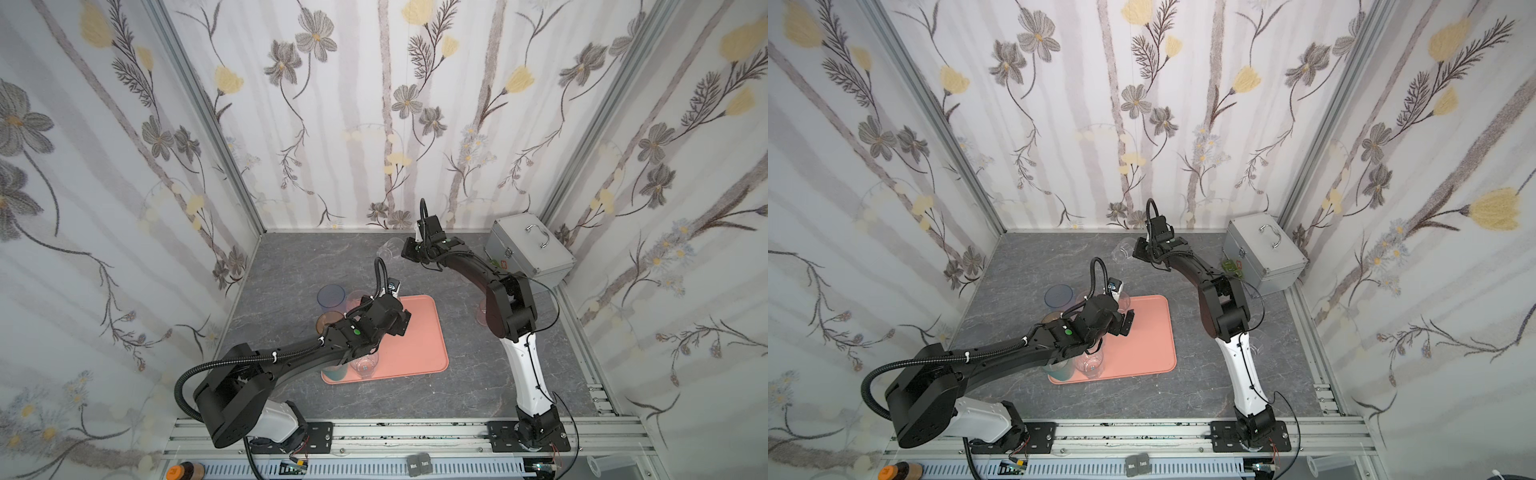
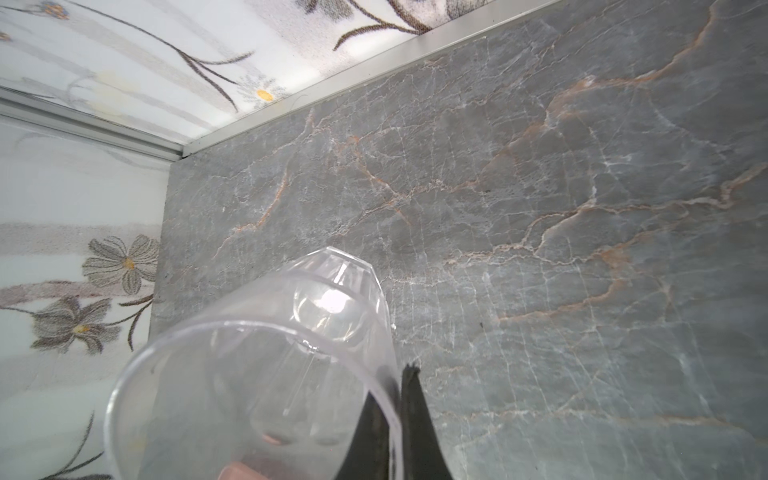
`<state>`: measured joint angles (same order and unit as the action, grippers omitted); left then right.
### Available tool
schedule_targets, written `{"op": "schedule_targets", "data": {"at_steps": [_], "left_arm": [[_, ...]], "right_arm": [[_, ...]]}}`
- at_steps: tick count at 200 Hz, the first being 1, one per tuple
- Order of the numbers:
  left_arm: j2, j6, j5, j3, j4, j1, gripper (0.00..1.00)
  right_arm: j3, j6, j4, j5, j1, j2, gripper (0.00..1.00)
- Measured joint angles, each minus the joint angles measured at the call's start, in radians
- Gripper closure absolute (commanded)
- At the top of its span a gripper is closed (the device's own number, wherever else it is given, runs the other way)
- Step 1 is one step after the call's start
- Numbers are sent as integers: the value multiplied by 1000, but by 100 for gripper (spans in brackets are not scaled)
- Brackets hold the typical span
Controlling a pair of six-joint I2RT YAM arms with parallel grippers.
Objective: Place the glasses into the tray
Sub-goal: 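Carry the clear glass onto the tray and lower it among the glasses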
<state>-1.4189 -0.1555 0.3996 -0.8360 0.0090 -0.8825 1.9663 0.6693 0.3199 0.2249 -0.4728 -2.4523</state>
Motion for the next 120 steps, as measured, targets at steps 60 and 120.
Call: {"op": "schedule_targets", "data": {"at_steps": [60, 120], "left_arm": [[47, -69, 8, -70, -97, 43, 0], [254, -158, 7, -29, -142, 50, 0]], "right_arm": [[-347, -26, -72, 32, -1, 327, 100], [-583, -88, -67, 25, -7, 637, 100]]}}
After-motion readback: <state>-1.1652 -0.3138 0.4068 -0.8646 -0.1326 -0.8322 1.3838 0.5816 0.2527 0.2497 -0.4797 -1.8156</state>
